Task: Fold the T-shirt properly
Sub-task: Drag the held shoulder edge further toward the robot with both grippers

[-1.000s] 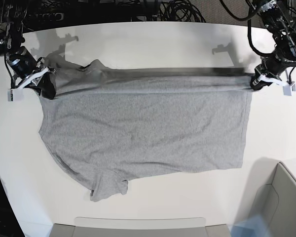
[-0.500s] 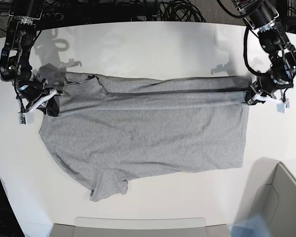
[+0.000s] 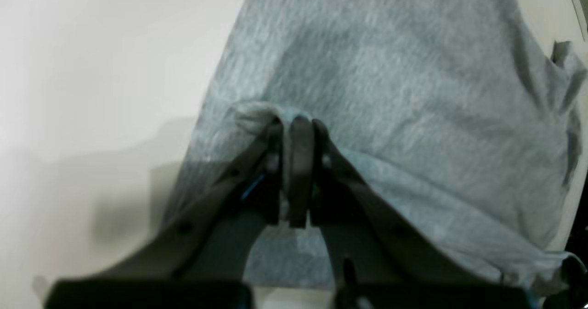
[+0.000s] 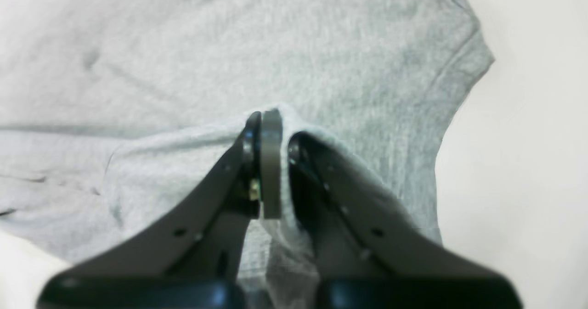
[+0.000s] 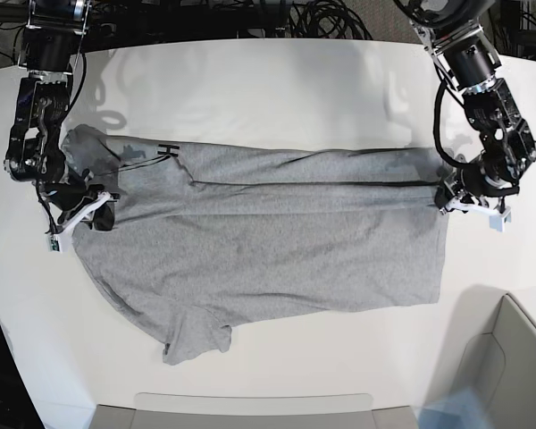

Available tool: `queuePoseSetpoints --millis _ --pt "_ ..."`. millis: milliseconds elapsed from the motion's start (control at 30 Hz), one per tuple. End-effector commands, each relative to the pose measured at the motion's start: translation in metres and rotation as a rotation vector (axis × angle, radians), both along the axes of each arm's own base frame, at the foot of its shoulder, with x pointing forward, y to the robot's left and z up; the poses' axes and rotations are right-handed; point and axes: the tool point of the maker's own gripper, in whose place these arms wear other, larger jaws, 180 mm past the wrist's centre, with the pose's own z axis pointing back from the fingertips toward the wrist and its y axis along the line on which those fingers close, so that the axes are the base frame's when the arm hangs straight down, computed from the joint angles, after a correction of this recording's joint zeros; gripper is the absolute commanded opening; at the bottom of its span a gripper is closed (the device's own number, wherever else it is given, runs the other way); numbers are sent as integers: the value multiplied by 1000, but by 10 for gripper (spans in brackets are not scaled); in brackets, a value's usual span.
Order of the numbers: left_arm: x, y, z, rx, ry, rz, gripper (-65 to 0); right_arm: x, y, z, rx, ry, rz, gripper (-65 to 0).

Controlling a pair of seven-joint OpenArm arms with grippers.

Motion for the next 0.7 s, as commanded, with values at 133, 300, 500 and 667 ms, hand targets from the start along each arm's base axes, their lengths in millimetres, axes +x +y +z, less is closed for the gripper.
queuePoseSetpoints --millis 133,300,500,667 --pt "28 14 28 86 -73 3 -650 27 -10 23 -53 -76 7 -650" --pt "39 -2 28 127 -88 -57 -650 40 -16 20 -96 -61 6 -650" --pt "40 -2 29 133 -100 -56 -444 41 -17 21 -104 -62 9 -584" --pt "42 -1 41 158 -132 -59 -410 43 -18 33 -119 -95 15 -413"
